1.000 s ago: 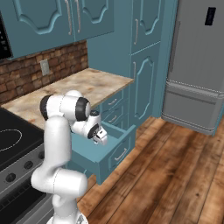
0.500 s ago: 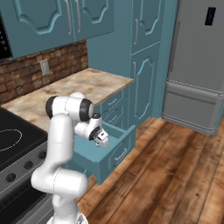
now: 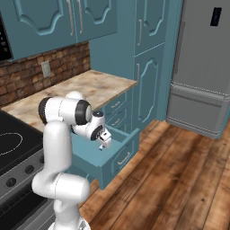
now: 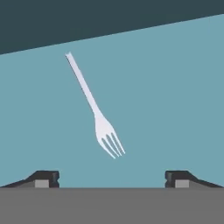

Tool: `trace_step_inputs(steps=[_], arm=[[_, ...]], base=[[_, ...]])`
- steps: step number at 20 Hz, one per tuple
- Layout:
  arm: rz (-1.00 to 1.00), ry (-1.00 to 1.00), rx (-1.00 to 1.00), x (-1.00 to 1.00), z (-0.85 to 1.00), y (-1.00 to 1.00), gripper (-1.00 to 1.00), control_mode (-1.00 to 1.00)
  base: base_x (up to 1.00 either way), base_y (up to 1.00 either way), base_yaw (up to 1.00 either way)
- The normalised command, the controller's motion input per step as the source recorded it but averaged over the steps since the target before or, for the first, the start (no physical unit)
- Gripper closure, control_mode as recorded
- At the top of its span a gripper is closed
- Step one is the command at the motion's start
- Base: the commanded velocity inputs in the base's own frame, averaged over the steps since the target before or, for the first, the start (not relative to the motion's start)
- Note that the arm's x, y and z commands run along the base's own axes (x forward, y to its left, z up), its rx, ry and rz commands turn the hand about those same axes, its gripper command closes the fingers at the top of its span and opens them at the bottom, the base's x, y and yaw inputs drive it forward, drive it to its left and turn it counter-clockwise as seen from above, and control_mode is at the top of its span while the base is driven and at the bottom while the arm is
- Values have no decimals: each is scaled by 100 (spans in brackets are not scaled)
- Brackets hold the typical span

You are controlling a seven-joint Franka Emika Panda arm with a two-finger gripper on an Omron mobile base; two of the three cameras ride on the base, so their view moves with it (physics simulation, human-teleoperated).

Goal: Pick up the metallic utensils from the counter and place them in the open drawer. Make sure not to pick up any wooden utensils.

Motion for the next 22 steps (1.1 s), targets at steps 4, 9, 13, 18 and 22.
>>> trace_step_inputs(steps=[4, 9, 13, 18, 22], arm=[[0, -8, 0, -100, 100, -50, -100, -100], [1, -14, -6, -91, 100, -14, -100, -100], [11, -10, -21, -49, 100, 12, -100, -100], [15, -2, -21, -71, 100, 3, -100, -100], [11, -4, -12, -90, 100, -3, -100, -100]], base=[[0, 0, 0], [0, 0, 0], [0, 0, 0], [0, 0, 0], [0, 0, 0]])
